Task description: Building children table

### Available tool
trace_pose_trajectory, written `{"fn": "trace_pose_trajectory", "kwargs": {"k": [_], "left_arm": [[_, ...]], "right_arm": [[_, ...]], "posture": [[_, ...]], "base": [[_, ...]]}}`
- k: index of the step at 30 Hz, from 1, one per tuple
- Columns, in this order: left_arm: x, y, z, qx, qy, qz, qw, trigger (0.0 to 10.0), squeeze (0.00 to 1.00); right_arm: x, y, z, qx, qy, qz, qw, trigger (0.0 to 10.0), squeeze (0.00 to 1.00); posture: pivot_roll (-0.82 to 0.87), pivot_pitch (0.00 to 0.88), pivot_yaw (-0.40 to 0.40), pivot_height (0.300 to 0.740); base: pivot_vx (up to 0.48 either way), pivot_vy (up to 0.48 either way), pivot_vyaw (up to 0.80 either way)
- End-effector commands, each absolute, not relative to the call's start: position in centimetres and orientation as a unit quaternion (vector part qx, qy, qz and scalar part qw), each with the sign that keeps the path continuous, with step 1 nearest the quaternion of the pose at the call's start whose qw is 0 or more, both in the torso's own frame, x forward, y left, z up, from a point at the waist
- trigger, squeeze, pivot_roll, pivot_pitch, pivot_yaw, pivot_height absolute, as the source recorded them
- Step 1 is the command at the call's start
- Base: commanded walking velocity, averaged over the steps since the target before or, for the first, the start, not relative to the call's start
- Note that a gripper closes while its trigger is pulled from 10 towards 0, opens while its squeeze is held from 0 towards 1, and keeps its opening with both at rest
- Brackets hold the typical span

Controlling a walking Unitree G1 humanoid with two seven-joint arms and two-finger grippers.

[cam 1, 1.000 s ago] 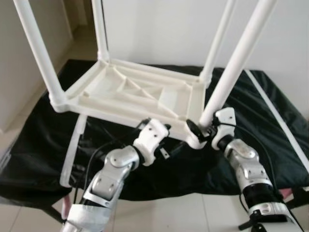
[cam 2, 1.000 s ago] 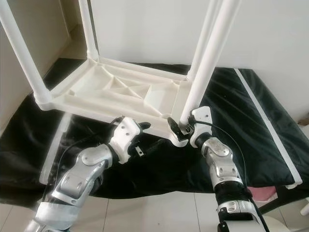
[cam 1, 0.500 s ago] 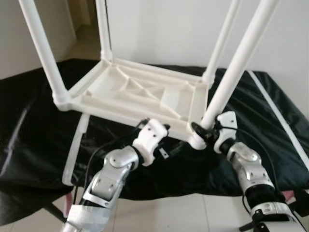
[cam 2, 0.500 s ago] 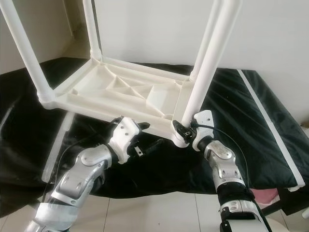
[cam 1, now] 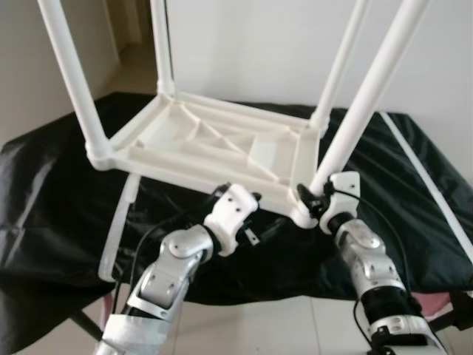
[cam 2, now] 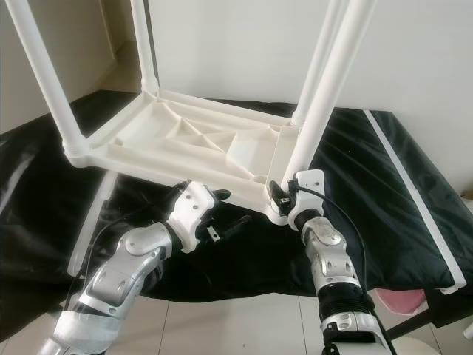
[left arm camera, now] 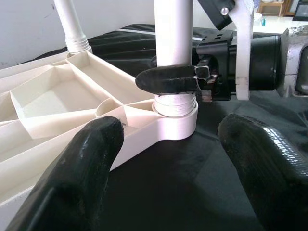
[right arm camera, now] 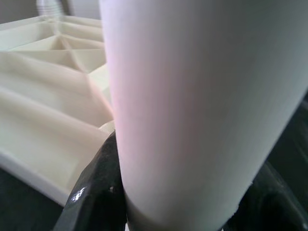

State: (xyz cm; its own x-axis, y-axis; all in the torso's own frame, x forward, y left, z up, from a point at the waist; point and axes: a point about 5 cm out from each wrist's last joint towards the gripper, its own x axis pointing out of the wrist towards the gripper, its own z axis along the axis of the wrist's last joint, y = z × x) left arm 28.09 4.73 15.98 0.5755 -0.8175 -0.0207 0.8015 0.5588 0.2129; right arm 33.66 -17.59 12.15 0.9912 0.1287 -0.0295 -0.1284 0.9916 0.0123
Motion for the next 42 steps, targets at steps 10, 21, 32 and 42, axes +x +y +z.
{"fn": "trace_pose_trajectory", "kwargs": {"k": [10, 21, 32, 42], "left_arm": [[27.3, 4.4, 15.8, 0.093, -0.034, -0.463, 0.881, 10.0, 0.0], [27.0, 4.6, 15.5, 0.091, -0.029, -0.465, 0.88, 10.0, 0.0], [26.9, 4.7, 15.6, 0.095, -0.028, -0.467, 0.879, 10.0, 0.0], [27.0, 4.6, 15.7, 0.096, -0.029, -0.471, 0.877, 10.0, 0.0]], "right_arm": [[30.9, -15.4, 9.1, 0.048, 0.082, -0.141, 0.985, 10.0, 0.0], [30.6, -15.0, 9.3, 0.057, 0.086, -0.149, 0.983, 10.0, 0.0], [30.5, -14.8, 9.8, 0.066, 0.073, -0.157, 0.983, 10.0, 1.0], [30.6, -15.3, 11.0, 0.064, 0.034, -0.131, 0.989, 10.0, 1.0]], "posture": [[0.04, 0.015, -0.07, 0.74], [0.05, 0.019, -0.068, 0.74], [0.05, 0.007, -0.057, 0.74], [0.05, 0.004, -0.054, 0.74]], "base": [[0.0, 0.0, 0.0], [0.0, 0.0, 0.0], [0.0, 0.0, 0.0], [0.0, 0.0, 0.0]]}}
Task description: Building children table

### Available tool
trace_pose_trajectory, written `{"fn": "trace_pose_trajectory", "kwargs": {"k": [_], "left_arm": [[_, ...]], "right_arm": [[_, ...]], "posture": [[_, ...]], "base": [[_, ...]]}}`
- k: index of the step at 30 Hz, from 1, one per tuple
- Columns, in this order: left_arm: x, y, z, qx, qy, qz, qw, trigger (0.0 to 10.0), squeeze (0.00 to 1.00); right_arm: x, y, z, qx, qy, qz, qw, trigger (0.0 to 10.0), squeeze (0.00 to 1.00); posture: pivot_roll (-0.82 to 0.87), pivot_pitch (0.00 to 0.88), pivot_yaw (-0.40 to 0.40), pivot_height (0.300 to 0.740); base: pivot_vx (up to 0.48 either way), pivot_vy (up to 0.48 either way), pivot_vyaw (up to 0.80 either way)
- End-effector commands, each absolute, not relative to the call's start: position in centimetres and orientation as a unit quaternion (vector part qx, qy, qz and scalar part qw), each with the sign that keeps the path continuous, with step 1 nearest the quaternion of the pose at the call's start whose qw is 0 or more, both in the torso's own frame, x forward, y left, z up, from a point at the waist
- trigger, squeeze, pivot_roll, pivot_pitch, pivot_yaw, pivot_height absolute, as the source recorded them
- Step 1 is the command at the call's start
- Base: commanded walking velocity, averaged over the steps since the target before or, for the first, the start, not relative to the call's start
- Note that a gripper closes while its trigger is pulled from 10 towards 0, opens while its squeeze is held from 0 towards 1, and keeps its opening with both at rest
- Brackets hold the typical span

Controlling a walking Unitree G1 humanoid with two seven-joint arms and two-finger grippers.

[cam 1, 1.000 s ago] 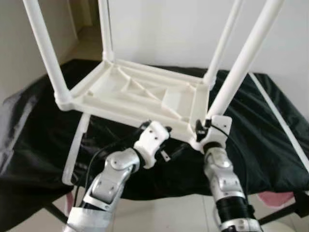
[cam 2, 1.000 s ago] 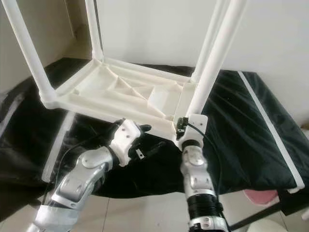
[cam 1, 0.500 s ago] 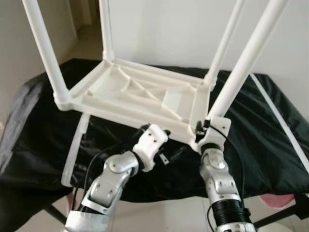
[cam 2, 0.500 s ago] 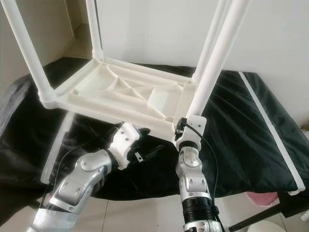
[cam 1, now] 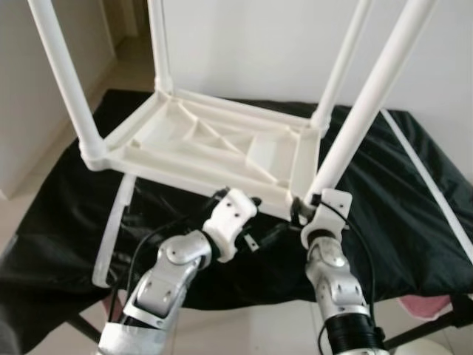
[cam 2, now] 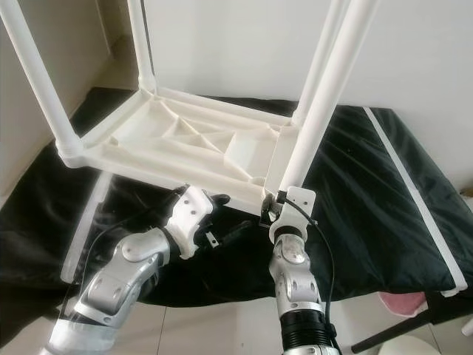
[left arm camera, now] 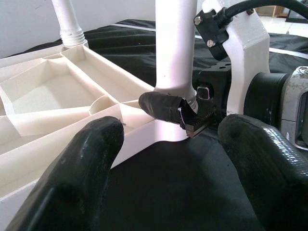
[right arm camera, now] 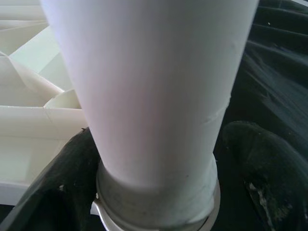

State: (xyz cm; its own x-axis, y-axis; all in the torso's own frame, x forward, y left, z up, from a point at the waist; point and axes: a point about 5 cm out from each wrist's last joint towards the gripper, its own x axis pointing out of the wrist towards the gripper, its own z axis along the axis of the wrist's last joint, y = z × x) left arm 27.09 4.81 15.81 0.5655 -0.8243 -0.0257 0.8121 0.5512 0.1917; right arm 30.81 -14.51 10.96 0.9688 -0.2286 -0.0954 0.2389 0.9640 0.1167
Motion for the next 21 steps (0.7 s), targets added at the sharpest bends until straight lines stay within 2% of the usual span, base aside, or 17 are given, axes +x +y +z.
{"fn": "trace_pose_trajectory", "kwargs": {"k": [1, 6, 7, 8, 9, 21], "left_arm": [[27.0, 4.6, 15.7, 0.096, -0.029, -0.471, 0.877, 10.0, 0.0], [27.0, 4.5, 15.8, 0.096, -0.029, -0.47, 0.877, 10.0, 0.0], [27.0, 4.6, 15.8, 0.096, -0.029, -0.47, 0.877, 10.0, 0.0], [27.0, 4.6, 15.8, 0.096, -0.029, -0.47, 0.877, 10.0, 0.0], [27.0, 4.6, 15.8, 0.096, -0.029, -0.47, 0.877, 10.0, 0.0], [27.0, 4.8, 15.9, 0.099, -0.029, -0.472, 0.876, 10.0, 0.0]], "right_arm": [[30.6, -15.3, 11.0, 0.064, 0.034, -0.131, 0.989, 10.0, 1.0], [30.5, -16.3, 11.6, 0.039, 0.008, -0.125, 0.991, 10.0, 1.0], [30.4, -16.4, 11.6, 0.035, 0.007, -0.125, 0.992, 10.0, 0.91], [30.4, -16.4, 11.6, 0.035, 0.007, -0.125, 0.992, 10.0, 0.91], [30.4, -16.5, 11.6, 0.035, 0.007, -0.124, 0.992, 10.0, 0.0], [30.6, -16.1, 11.6, 0.043, 0.003, -0.113, 0.993, 10.0, 0.0]], "posture": [[0.05, 0.004, -0.054, 0.74], [0.05, 0.002, -0.059, 0.74], [0.05, 0.003, -0.059, 0.74], [0.05, 0.003, -0.059, 0.74], [0.06, 0.004, -0.059, 0.74], [0.06, 0.0, -0.053, 0.74]], "base": [[0.0, 0.0, 0.0], [0.0, 0.0, 0.0], [0.0, 0.0, 0.0], [0.0, 0.0, 0.0], [0.0, 0.0, 0.0], [0.0, 0.0, 0.0]]}}
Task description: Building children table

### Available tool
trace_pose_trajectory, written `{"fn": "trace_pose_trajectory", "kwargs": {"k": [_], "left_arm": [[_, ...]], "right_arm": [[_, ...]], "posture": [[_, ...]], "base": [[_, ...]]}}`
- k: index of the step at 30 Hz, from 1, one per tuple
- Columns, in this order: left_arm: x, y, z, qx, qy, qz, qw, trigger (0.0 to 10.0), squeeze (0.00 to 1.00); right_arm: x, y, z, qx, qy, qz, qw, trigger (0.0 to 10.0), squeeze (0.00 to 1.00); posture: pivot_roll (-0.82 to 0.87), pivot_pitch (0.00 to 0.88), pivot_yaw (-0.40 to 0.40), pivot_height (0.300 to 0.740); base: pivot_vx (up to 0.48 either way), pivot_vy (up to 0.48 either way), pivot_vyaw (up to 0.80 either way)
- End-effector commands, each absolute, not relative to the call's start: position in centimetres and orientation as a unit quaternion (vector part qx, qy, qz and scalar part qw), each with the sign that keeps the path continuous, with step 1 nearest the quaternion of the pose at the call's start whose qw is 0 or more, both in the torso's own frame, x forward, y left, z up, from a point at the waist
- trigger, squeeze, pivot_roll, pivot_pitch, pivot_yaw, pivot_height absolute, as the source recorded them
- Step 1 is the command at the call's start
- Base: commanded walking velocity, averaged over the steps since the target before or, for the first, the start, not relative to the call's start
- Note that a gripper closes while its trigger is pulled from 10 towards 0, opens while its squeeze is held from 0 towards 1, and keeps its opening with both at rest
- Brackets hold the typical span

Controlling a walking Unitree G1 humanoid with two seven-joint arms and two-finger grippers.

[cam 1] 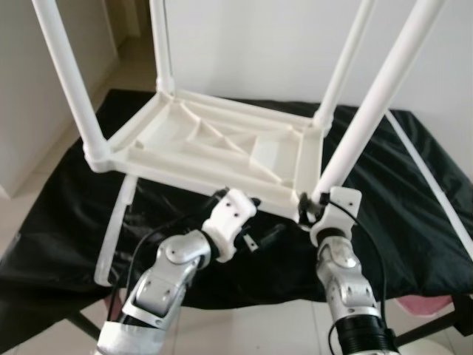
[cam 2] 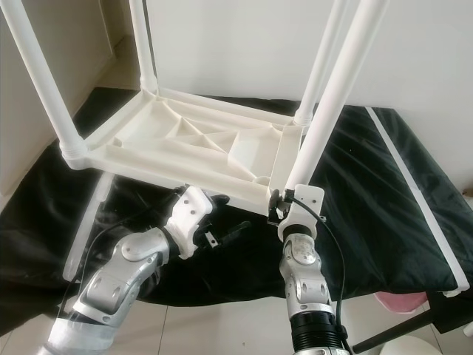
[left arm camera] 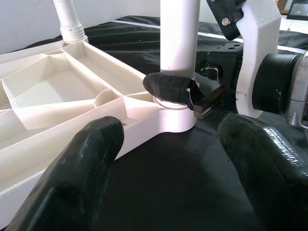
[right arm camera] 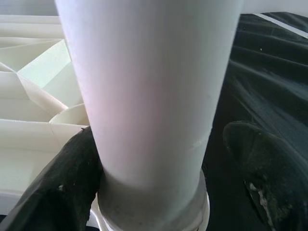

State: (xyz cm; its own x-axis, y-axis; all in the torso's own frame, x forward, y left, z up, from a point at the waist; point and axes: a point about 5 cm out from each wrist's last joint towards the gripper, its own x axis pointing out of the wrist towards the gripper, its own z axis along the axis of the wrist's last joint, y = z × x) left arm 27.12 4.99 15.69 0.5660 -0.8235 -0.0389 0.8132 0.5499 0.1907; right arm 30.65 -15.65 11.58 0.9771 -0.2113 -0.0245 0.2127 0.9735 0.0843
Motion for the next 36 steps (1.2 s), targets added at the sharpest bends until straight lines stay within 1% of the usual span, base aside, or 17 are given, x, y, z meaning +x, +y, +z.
{"fn": "trace_pose_trajectory", "kwargs": {"k": [1, 26, 36], "left_arm": [[27.0, 4.79, 15.89, 0.099, -0.029, -0.472, 0.876, 10.0, 0.0], [27.11, 5.01, 16.17, 0.107, -0.032, -0.472, 0.874, 10.0, 0.0], [27.59, 5.38, 16.44, 0.108, -0.036, -0.459, 0.881, 10.0, 0.0]], "right_arm": [[30.63, -16.06, 11.63, 0.043, 0.003, -0.113, 0.993, 10.0, 0.0], [30.76, -15.66, 11.62, 0.042, -0.006, -0.105, 0.994, 10.0, 0.0], [31.04, -15.69, 11.67, 0.045, -0.006, -0.109, 0.993, 10.0, 0.0]], "posture": [[0.06, 0.0, -0.053, 0.74], [0.08, 0.0, -0.052, 0.74], [0.09, 0.0, -0.062, 0.74]], "base": [[0.0, 0.0, 0.0], [0.0, 0.0, 0.0], [0.0, 0.0, 0.0]]}}
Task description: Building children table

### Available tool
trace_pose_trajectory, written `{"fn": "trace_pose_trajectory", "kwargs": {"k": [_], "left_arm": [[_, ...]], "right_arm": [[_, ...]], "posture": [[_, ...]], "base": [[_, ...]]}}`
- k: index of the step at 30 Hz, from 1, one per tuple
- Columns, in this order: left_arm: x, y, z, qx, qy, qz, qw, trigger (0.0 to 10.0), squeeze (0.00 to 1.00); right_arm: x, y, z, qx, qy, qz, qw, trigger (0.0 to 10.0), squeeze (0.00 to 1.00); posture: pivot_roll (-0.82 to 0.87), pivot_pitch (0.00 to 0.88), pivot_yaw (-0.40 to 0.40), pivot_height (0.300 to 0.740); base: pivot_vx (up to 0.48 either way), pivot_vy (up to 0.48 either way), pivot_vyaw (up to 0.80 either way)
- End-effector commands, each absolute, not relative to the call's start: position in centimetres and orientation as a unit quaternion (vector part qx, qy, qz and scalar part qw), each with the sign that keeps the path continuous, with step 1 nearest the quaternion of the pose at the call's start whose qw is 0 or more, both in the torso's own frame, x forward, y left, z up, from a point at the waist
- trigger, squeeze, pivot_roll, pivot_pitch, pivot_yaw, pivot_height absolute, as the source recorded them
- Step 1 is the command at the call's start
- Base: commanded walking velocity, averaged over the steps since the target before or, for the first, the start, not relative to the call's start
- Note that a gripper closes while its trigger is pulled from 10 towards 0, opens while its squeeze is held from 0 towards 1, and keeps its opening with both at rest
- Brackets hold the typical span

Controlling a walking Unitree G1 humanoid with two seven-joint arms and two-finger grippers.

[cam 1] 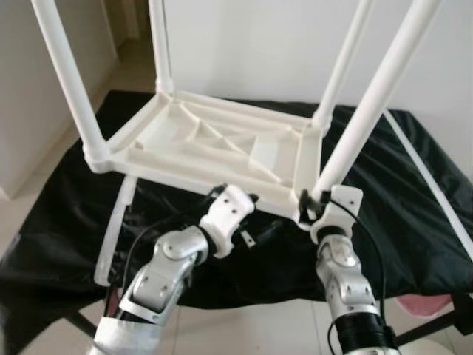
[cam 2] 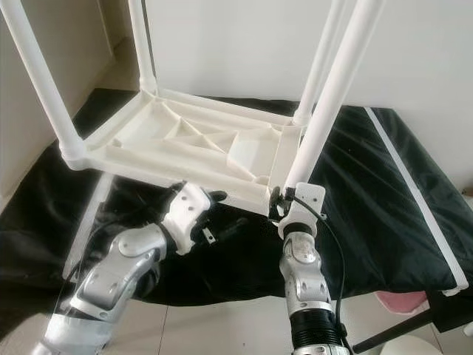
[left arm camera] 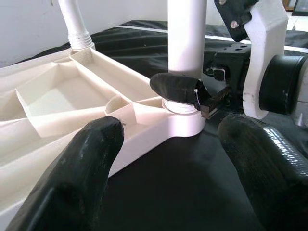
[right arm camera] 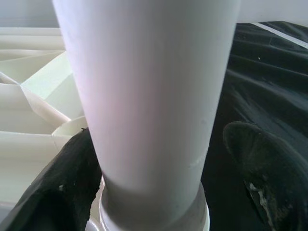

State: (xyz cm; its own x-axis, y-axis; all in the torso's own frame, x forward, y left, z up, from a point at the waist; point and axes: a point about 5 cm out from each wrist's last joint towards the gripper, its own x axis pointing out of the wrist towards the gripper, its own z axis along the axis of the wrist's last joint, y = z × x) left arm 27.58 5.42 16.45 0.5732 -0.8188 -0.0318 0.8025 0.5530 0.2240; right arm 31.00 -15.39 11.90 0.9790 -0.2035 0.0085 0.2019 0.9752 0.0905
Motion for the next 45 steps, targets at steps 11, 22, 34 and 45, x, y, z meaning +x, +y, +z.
{"fn": "trace_pose_trajectory", "kwargs": {"k": [11, 22, 34, 45], "left_arm": [[27.9, 5.48, 16.82, 0.109, -0.042, -0.455, 0.883, 10.0, 0.0], [27.69, 5.09, 16.55, 0.108, -0.041, -0.464, 0.878, 10.0, 0.0], [27.73, 5.34, 16.52, 0.109, -0.037, -0.462, 0.879, 10.0, 0.0], [27.66, 5.58, 16.91, 0.101, -0.039, -0.462, 0.88, 10.0, 0.0]], "right_arm": [[31.33, -16.17, 12.07, 0.044, -0.015, -0.115, 0.992, 10.0, 0.0], [31.33, -16.23, 11.96, 0.038, -0.017, -0.107, 0.993, 10.0, 0.0], [31.43, -16.56, 12.02, 0.034, -0.018, -0.11, 0.993, 10.0, 0.0], [31.61, -16.53, 12.31, 0.04, -0.025, -0.111, 0.993, 10.0, 0.0]], "posture": [[0.08, 0.0, -0.065, 0.74], [0.08, 0.0, -0.069, 0.74], [0.09, 0.0, -0.062, 0.74], [0.09, 0.005, -0.05, 0.74]], "base": [[0.0, 0.0, 0.0], [0.0, 0.0, 0.0], [0.0, 0.0, 0.0], [0.0, 0.0, 0.0]]}}
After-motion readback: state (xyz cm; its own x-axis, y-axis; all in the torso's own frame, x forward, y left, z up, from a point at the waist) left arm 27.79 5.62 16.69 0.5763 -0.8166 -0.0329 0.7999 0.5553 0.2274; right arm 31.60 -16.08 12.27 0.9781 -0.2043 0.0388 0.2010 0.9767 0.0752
